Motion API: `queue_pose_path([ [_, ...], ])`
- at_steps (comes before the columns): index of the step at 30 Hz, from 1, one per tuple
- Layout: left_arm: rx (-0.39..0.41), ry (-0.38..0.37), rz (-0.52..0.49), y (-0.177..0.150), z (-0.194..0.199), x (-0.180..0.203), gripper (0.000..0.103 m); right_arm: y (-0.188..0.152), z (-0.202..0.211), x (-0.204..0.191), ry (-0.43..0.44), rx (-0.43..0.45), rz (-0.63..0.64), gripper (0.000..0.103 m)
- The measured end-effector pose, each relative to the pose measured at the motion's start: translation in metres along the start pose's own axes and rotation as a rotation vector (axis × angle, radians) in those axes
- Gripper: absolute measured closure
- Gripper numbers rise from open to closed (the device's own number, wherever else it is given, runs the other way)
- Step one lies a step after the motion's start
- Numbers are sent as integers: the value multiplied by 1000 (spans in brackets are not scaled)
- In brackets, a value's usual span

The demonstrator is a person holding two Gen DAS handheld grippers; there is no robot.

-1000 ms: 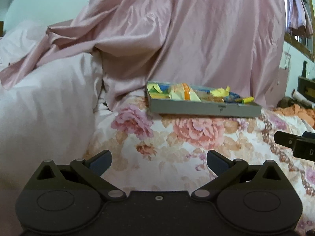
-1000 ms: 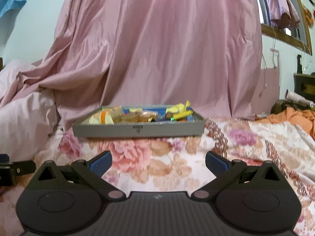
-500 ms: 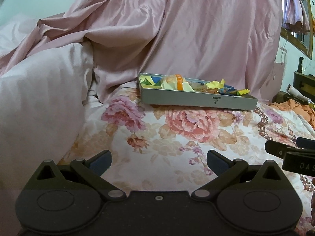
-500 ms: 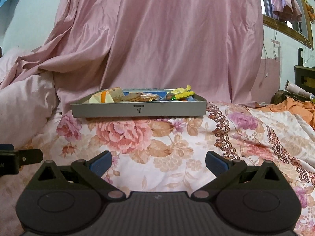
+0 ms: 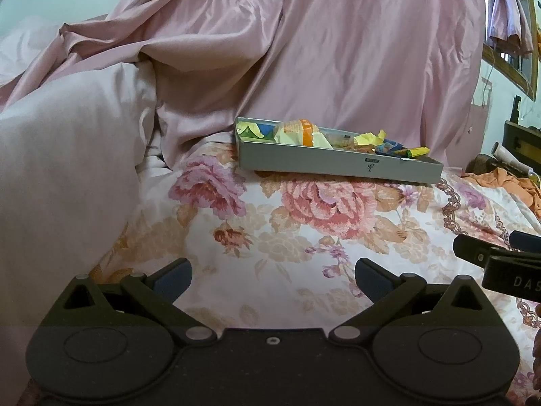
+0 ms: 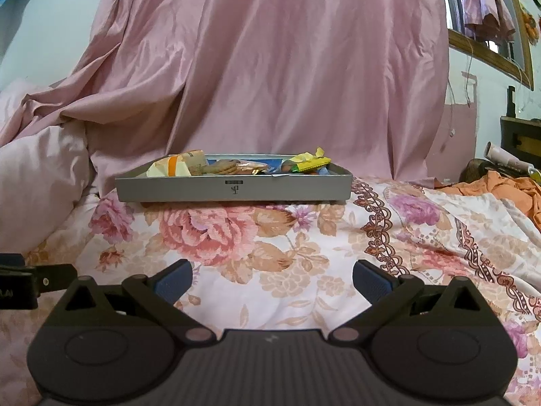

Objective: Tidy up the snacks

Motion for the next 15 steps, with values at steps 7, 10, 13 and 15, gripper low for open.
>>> queue_pose_path([
  [7,0,0,-1,0,0,0,1,-1,0,0,0,-3,1,0],
  [10,-3,0,-2,-1,0,1,1,-1,1,0,-1,-1,0,0],
  [13,-4,0,-4,-1,1,1,1,-1,1,1,-3,0,-3,0],
  [15,-4,0,-4,-1,1,1,1,0,1,2,-4,0,-5,0],
])
Point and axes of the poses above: each gripper's, at about its wrist camera, not at the fingertips, and z roughly against the way its jaws point, x to its right, y to its top, the point moved 2 cm from there along -z, roughly the way its jaws point, and after that the axes turned 8 degrees about -z, right-handed, at the moved point
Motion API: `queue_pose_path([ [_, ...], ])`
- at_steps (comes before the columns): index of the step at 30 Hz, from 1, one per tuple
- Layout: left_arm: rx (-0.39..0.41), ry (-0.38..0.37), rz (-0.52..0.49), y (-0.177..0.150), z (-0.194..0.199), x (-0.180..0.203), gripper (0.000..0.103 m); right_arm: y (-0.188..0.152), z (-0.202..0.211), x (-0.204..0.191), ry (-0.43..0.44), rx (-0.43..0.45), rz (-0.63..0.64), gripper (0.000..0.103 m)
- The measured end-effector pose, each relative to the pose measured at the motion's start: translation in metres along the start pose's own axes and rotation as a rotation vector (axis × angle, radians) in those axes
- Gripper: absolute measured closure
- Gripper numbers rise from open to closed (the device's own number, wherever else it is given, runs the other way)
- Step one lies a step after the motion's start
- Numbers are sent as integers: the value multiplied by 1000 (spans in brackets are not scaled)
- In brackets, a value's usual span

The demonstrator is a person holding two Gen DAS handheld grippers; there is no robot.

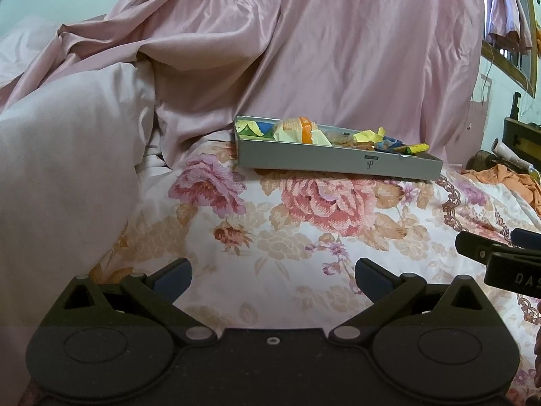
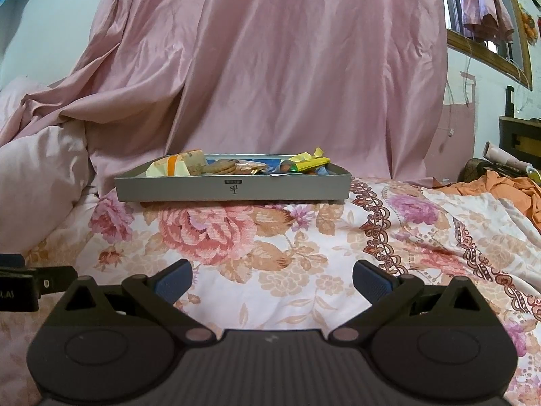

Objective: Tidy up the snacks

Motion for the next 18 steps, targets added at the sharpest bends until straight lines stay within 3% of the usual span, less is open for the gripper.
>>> queue_pose_path([
  [18,0,0,0,0,0,0,1,-3,-1,1,0,-6,-1,0],
])
Point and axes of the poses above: each gripper's, at about its wrist camera, not at the fingertips, and z roughly against the way its jaws point, x to its right, y to its top, the point moved 2 cm from there along -z, roughly the way its jaws point, and after that the axes turned 8 degrees about -z, right-handed, at the moved point
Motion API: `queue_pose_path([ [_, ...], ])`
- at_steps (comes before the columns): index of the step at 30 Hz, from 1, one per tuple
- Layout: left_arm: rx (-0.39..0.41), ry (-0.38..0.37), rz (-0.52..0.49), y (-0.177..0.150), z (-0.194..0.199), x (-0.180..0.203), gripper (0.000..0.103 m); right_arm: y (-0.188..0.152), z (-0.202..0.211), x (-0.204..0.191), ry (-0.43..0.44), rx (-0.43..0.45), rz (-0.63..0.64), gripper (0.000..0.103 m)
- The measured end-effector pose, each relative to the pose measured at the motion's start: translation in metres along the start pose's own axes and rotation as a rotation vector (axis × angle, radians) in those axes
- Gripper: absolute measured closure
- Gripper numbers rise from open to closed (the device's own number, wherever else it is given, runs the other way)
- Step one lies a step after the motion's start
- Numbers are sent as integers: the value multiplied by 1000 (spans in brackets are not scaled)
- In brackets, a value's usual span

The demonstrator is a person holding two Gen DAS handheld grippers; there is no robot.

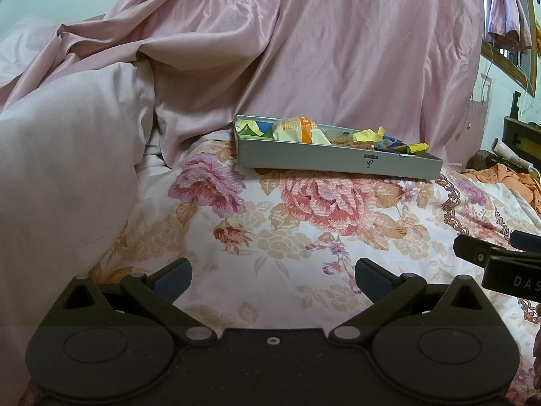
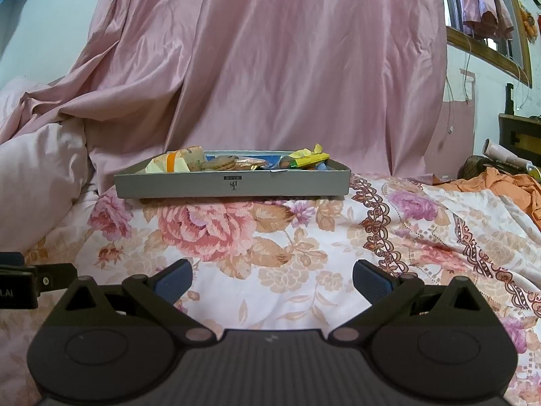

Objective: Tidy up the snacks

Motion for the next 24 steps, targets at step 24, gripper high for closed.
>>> queue_pose_path([
  [24,-3,1,-1,0,-1,0,1,-4,0,0,-2,-9,3,0],
])
Point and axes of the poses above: each gripper's, at about its wrist camera, not at the fingertips, and z roughly against the way its jaws point, x to its right, y to its top, the point moved 2 cm from there along -z, roughly the way its jaws point, and after that the axes turned 8 degrees about -z, right-handed, at the moved point
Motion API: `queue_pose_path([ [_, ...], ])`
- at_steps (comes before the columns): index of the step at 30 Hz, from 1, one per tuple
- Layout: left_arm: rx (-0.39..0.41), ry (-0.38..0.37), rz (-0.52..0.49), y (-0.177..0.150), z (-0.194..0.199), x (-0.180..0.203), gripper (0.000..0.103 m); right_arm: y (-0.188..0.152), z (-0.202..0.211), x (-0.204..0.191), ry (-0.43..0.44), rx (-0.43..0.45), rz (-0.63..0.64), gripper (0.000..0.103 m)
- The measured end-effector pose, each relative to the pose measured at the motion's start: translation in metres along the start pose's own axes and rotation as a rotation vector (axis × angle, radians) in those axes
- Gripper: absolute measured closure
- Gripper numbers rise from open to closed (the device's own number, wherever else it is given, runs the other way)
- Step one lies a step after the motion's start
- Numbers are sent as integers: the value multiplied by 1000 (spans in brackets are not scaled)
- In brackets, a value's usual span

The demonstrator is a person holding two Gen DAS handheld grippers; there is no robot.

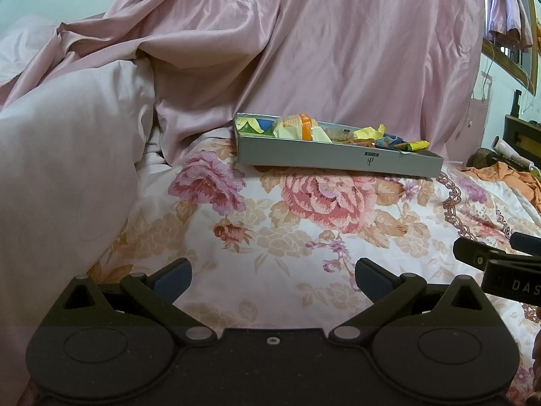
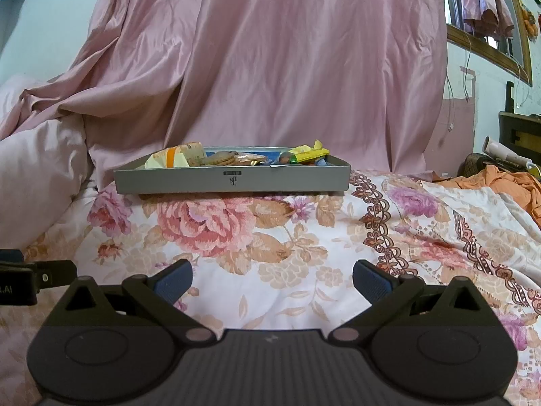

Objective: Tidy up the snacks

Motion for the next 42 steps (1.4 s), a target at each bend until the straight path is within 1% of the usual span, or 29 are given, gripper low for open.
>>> queue_pose_path([
  [8,-10,-7,9,-1,1,2,1,-1,0,0,-1,-2,0,0],
  [9,-18,5,17,0,2,2,1,0,0,0,-1,-2,0,0],
  [11,-41,54,26,3,2,4,1,-1,1,0,-1,-2,0,0],
  [12,-44,78,21,4,3,4,1,-1,1,0,-1,-2,1,0],
  [14,-45,102,3,6,4,5,1,-1,0,0,-3,-2,2,0],
  [25,-37,67,6,9,9,6,1,-4,-1,1,-5,-12,8,0],
  [42,-53,57,1,8,7,7,1,-5,0,1,-1,-18,13,0],
])
Point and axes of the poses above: each gripper's, at about its wrist camera, not at the fingertips, and z roughly against the way its jaws point, x to its right, y to its top, the point moved 2 cm from there along -z, roughly the way its jaws point, and after that the axes turned 8 degrees about -z, right-handed, at the moved point
